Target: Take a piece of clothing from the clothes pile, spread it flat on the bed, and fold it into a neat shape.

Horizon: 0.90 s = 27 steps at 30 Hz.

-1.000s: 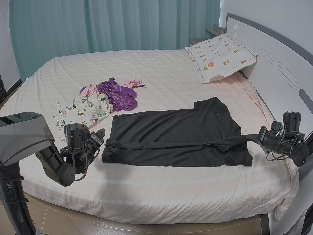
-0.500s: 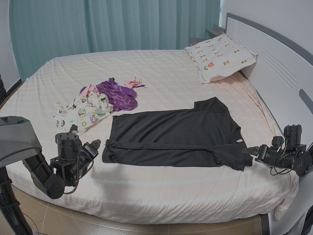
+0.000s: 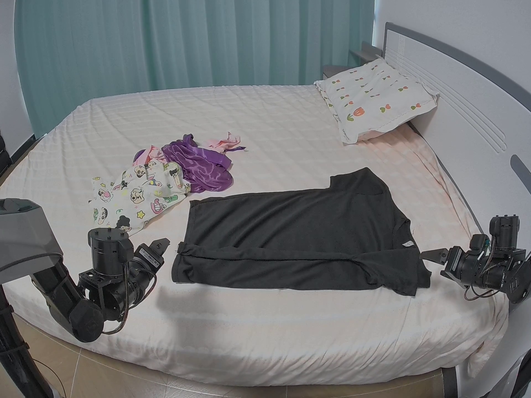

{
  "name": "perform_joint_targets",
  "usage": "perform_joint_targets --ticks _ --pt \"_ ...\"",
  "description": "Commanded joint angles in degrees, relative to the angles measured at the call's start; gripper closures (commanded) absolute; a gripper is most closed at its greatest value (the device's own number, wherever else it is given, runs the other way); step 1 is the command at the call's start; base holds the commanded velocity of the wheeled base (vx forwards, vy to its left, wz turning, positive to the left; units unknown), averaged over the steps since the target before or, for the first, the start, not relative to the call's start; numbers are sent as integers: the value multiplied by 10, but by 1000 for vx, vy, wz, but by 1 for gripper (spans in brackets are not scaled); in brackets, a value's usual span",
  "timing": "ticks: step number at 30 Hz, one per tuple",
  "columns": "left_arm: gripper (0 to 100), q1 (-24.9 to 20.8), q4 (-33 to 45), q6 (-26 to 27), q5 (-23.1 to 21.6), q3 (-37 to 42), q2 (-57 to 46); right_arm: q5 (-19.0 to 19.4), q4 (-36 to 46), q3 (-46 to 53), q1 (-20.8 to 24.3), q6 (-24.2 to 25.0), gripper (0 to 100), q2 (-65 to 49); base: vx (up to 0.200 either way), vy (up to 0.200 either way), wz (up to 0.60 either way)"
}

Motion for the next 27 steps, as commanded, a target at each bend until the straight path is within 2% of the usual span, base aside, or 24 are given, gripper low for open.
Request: perform_joint_targets --ticks 1,5,10,19,23,27 --pt "0 0 0 -1 -2 4 1 1 -6 5 -2 0 0 3 200 0 0" --pt "0 -12 0 -5 -7 17 8 -1 -6 13 1 0 0 4 200 0 0" --pt "0 -36 0 -17 -47 55 10 0 -6 15 2 1 0 8 0 0 0" --pt "0 -52 0 -37 -50 72 9 -4 -5 29 16 5 0 -11 0 0 0" --pt "0 -63 1 -55 -51 74 10 -5 -8 65 16 34 0 -18 0 0 0" --pt "0 -76 1 -72 -51 74 10 -4 -9 76 10 68 0 -15 -200 0 0"
